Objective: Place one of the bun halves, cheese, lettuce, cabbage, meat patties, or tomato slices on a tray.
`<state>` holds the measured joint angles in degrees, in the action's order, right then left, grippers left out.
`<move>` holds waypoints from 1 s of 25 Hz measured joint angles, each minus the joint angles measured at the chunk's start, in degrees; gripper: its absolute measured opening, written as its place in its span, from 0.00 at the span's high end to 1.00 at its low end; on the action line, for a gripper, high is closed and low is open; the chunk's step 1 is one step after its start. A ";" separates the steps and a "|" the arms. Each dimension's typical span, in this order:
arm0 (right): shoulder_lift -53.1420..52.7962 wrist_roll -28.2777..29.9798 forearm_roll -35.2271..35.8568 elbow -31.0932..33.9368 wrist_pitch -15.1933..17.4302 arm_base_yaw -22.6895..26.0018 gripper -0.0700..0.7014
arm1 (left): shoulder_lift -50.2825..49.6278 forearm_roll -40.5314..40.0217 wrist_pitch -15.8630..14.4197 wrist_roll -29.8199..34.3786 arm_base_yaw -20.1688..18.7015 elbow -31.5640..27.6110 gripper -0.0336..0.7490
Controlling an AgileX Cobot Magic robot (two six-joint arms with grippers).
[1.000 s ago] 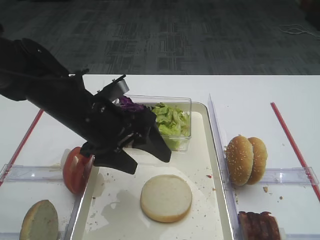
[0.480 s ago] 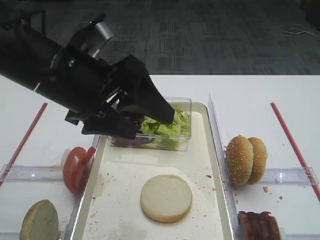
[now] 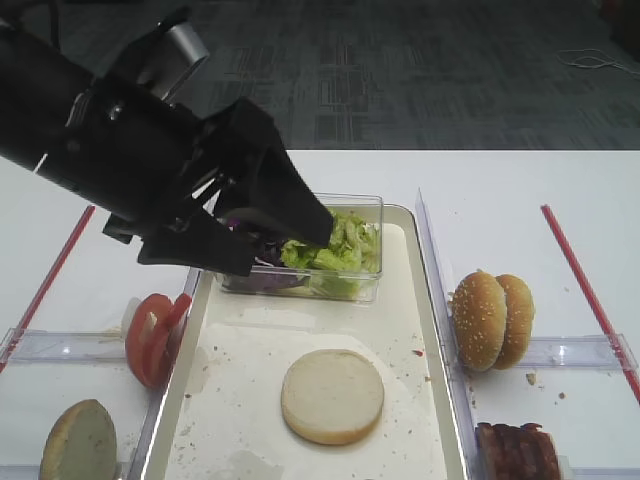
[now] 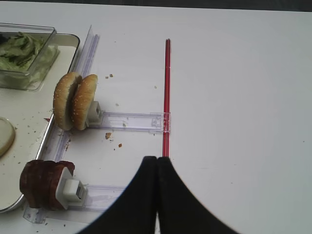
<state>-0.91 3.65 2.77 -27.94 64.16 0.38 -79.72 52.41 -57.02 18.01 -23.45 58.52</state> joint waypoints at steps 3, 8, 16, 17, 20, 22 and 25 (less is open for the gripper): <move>0.00 0.00 0.00 0.00 0.00 0.00 0.50 | 0.00 -7.20 0.96 -4.49 0.00 0.00 0.20; 0.00 0.00 0.00 0.00 0.00 0.00 0.50 | 0.00 -23.03 0.76 -14.09 0.00 0.00 0.20; 0.00 0.00 0.00 0.00 0.00 0.00 0.50 | 0.00 -45.19 -4.11 -25.29 0.00 0.00 0.20; 0.00 0.00 0.00 0.00 0.00 0.00 0.50 | 0.00 -46.58 -4.93 -25.69 0.00 0.00 0.20; 0.00 0.00 0.00 0.00 0.00 0.00 0.50 | 0.00 -48.79 -6.04 -26.27 0.00 0.00 0.20; 0.00 0.00 0.00 0.00 0.00 0.00 0.50 | 0.00 -49.19 -6.13 -26.65 0.00 0.00 0.20; 0.00 0.00 0.00 0.00 0.00 0.00 0.50 | 0.00 -49.40 -6.13 -26.90 0.11 0.00 0.20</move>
<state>-0.91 3.65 2.77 -27.94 64.16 0.38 -79.72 3.01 -63.15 -8.89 -23.33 58.52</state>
